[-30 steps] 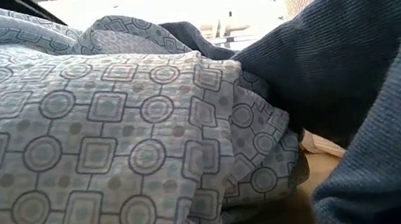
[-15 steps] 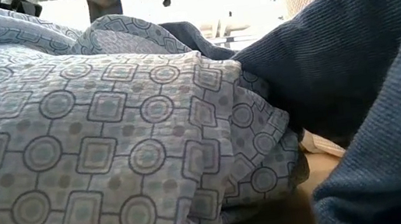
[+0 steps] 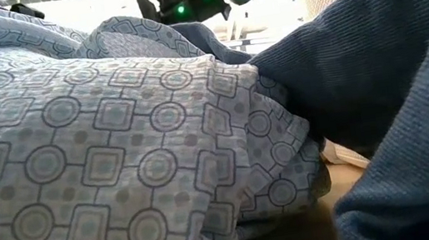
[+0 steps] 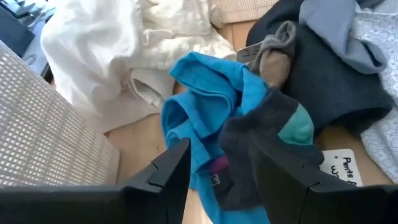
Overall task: Sort clothes
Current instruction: Put the gray sock into the top white laundry bin
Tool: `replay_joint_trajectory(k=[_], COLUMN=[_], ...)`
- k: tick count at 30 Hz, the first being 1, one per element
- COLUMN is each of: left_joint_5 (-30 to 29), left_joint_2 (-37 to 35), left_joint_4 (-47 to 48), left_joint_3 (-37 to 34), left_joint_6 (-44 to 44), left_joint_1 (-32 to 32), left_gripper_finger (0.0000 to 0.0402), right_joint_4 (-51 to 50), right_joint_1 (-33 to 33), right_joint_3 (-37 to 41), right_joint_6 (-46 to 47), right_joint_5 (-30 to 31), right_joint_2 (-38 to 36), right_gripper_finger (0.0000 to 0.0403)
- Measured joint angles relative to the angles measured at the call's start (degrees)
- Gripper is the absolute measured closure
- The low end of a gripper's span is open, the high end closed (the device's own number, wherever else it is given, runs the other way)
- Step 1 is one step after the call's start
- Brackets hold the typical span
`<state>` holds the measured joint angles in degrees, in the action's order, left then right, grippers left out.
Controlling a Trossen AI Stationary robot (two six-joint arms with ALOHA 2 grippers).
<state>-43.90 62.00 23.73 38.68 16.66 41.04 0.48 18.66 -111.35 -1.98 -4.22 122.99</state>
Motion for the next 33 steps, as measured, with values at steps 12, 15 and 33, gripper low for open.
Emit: replay_joint_trajectory(k=[12, 15, 33], left_joint_5=[0.17, 0.15, 0.11], left_joint_2=[-0.02, 0.00, -0.02], left_joint_4=[0.11, 0.02, -0.31], left_joint_3=[0.00, 0.00, 0.00], left_joint_6=[0.53, 0.53, 1.06], left_joint_1=[0.04, 0.04, 0.04], left_gripper_finger=[0.0243, 0.0243, 0.0242], right_joint_4=[-8.48, -9.82, -12.91], right_joint_1=[1.48, 1.48, -0.68], right_joint_3=[-0.09, -0.09, -0.12], right_joint_6=[2.67, 2.62, 1.60], right_joint_5=[1.29, 3.03, 3.10], right_joint_2=[0.11, 0.11, -0.13], right_gripper_finger=[0.0368, 0.0349, 0.0163])
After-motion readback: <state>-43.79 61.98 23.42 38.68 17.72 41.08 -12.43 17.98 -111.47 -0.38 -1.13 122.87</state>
